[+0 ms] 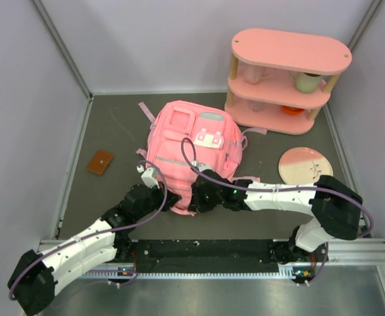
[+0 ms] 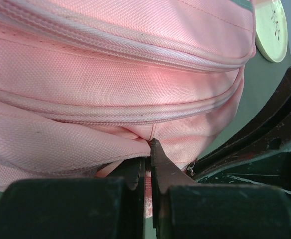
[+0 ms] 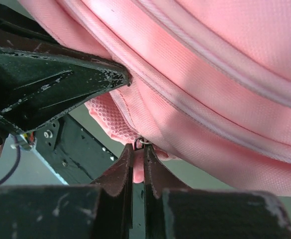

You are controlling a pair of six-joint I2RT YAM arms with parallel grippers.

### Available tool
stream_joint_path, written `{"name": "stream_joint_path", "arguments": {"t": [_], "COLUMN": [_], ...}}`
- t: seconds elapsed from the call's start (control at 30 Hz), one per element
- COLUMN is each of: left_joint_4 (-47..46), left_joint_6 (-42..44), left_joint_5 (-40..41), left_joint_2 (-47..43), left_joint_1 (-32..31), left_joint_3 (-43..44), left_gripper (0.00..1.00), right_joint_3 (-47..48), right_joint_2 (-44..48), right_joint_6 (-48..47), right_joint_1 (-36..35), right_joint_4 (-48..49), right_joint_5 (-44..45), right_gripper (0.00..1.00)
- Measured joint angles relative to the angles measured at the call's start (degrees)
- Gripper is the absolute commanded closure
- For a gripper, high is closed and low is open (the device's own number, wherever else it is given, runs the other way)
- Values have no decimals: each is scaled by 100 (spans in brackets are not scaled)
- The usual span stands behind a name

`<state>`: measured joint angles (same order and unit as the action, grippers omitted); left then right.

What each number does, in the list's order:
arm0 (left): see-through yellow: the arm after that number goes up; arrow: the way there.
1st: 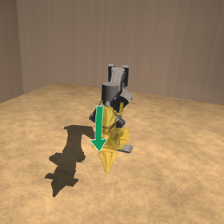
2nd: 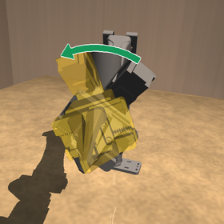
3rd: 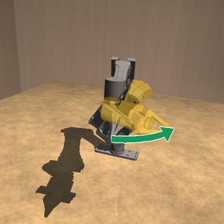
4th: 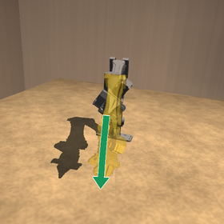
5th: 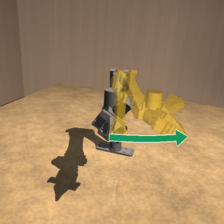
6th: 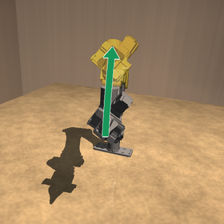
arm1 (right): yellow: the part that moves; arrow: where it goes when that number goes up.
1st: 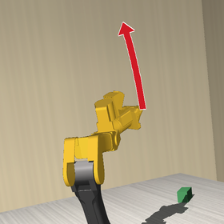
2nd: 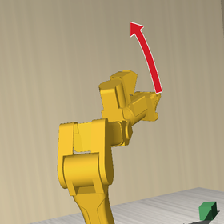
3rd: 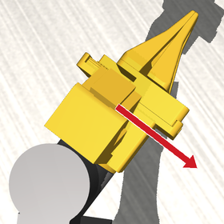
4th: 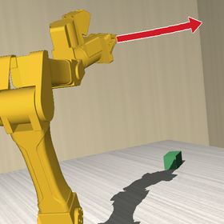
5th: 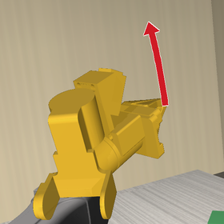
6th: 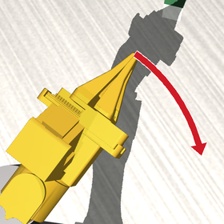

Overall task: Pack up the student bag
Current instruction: Zip the student bag at the center of the board.

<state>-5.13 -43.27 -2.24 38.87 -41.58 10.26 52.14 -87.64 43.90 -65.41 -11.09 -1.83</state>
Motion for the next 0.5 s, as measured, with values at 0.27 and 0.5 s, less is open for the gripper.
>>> {"name": "stream_joint_path", "arguments": {"t": [0.27,0.5], "left_joint_4": [48,68], "left_joint_6": [-7,-7], "left_joint_5": [-4,20], "left_joint_2": [2,90], "left_joint_1": [15,31], "left_joint_3": [-7,-22], "left_gripper": [100,100], "right_joint_3": [-835,-730], "right_joint_2": [168,-101], "right_joint_6": [1029,1182], "right_joint_1": [-11,-160], "right_joint_4": [1213,1211], "right_joint_5": [111,393], "right_gripper": [98,78]}}
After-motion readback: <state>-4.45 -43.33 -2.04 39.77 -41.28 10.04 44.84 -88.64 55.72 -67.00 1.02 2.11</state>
